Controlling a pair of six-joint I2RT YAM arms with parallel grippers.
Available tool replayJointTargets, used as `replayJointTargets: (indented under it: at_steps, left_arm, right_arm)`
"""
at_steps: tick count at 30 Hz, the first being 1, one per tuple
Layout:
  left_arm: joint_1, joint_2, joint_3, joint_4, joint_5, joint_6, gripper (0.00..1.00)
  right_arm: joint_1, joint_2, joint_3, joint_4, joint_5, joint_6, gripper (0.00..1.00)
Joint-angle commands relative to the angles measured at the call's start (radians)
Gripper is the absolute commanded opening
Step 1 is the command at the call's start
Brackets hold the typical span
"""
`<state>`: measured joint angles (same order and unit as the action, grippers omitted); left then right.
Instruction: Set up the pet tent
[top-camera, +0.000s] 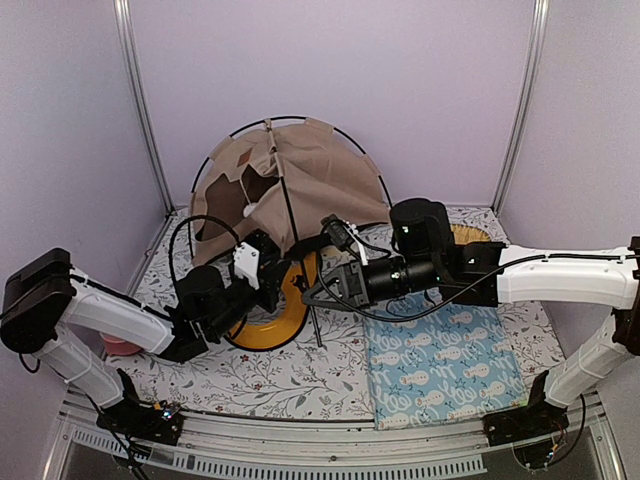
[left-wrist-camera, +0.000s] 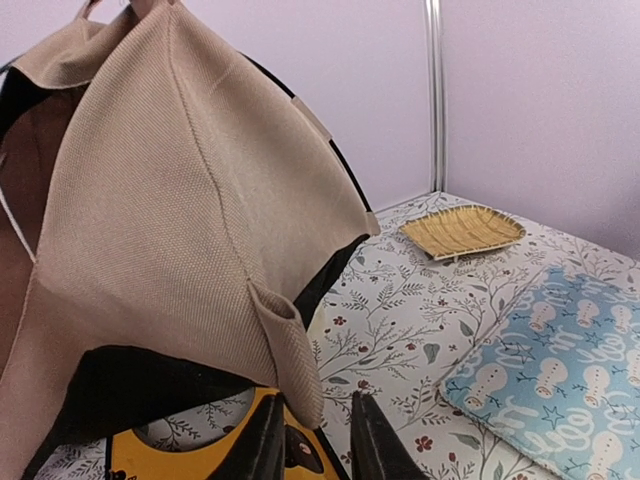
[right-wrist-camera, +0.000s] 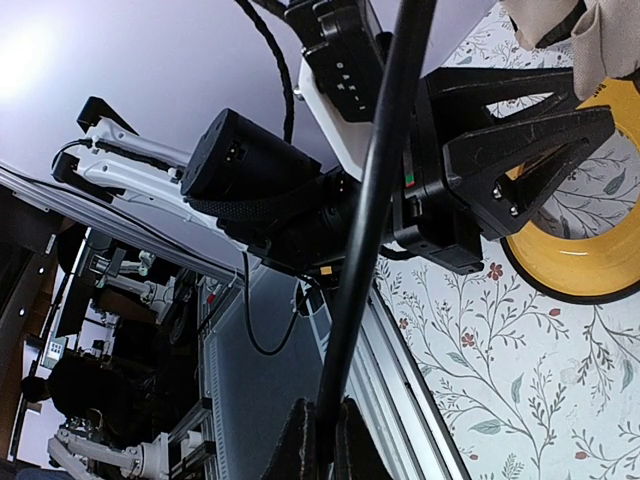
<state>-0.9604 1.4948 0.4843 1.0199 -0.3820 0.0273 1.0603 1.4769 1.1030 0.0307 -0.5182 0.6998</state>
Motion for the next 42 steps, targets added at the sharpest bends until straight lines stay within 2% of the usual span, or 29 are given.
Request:
replayJointTargets:
  at_steps: [1,5,10,11,22,32,42]
  left_arm:
    - [-0.009,0.014,0.027,0.038,-0.026,0.013,0.24]
    - [-0.01,0.016,0.032,0.034,-0.027,0.017,0.19]
    - [-0.014,0.002,0.036,0.006,-0.001,0.027,0.01]
    - [-0.018,-0.007,0.034,0.0,0.004,0.029,0.0]
    - [-0.168,-0.103,-0.051,-0.041,-0.083,0.029,0.0]
    - [-0.343,-0.169,-0.13,-0.1,-0.238,-0.053,0.0]
    - [-0.451,-0.266,-0.188,-0.182,-0.329,-0.137,0.0]
  right_arm:
    - [0.009,0.001,0.039,0.075,0.005,-0.022,0.0]
    - [0.01,0.006,0.039,0.077,0.004,-0.022,0.0]
    - [0.012,0.009,0.04,0.08,0.006,-0.02,0.0]
    - [0.012,0.012,0.041,0.081,0.009,-0.018,0.0]
    - [0.011,0.085,0.067,0.119,0.026,0.014,0.0]
    - [-0.015,0.184,0.145,0.214,0.028,0.064,0.0]
    - [-0.058,0.223,0.187,0.342,0.092,0.094,0.0]
